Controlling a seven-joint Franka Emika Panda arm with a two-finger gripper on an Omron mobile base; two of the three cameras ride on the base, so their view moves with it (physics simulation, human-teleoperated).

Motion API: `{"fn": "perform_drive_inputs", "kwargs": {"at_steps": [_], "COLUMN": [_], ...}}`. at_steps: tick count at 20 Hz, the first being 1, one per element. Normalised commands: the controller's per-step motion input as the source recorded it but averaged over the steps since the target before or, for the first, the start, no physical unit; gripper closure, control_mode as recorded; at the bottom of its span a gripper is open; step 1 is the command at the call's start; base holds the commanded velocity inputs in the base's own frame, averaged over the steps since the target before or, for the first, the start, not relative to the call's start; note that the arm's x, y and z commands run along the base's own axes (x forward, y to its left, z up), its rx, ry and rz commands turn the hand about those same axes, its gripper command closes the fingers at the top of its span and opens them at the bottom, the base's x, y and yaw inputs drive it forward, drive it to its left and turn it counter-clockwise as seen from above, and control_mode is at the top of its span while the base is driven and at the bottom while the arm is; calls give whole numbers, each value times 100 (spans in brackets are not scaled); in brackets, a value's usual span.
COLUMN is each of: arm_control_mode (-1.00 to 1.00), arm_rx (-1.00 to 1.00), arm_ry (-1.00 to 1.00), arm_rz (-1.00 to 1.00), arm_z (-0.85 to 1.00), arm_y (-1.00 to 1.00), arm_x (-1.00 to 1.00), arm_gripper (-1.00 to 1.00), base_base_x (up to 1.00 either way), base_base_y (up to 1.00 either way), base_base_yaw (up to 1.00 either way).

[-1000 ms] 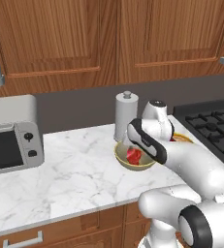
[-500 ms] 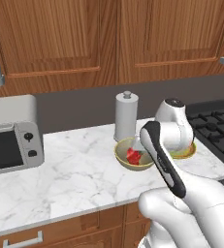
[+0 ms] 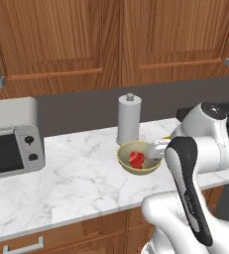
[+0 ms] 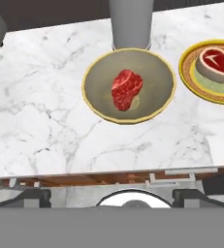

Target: Place one of the steaks on the plate and the other in the bowl. Then place the bowl in the fridge.

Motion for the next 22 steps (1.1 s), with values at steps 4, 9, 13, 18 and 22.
{"fn": "perform_drive_inputs", "kwargs": {"at_steps": [4,9,13,18,22], "arm_control_mode": [-100,100,100,100,100], "arm_rx": [0,0,0,0,0], "arm_ry": [-19,-19,0,0,0], "arm_rz": [1,0,0,0,0], "arm_z": [88,49,0,0,0], "arm_y": [0,0,0,0,0], "arm_x": [-73,-64,0,0,0], "arm_gripper": [-100,-100,-100,-100,-100], "base_base_x": [0,-12,-24,-17,1], "base_base_y": [0,0,-66,-100,-19], "base_base_yaw": [0,0,-7,-39,-95]}}
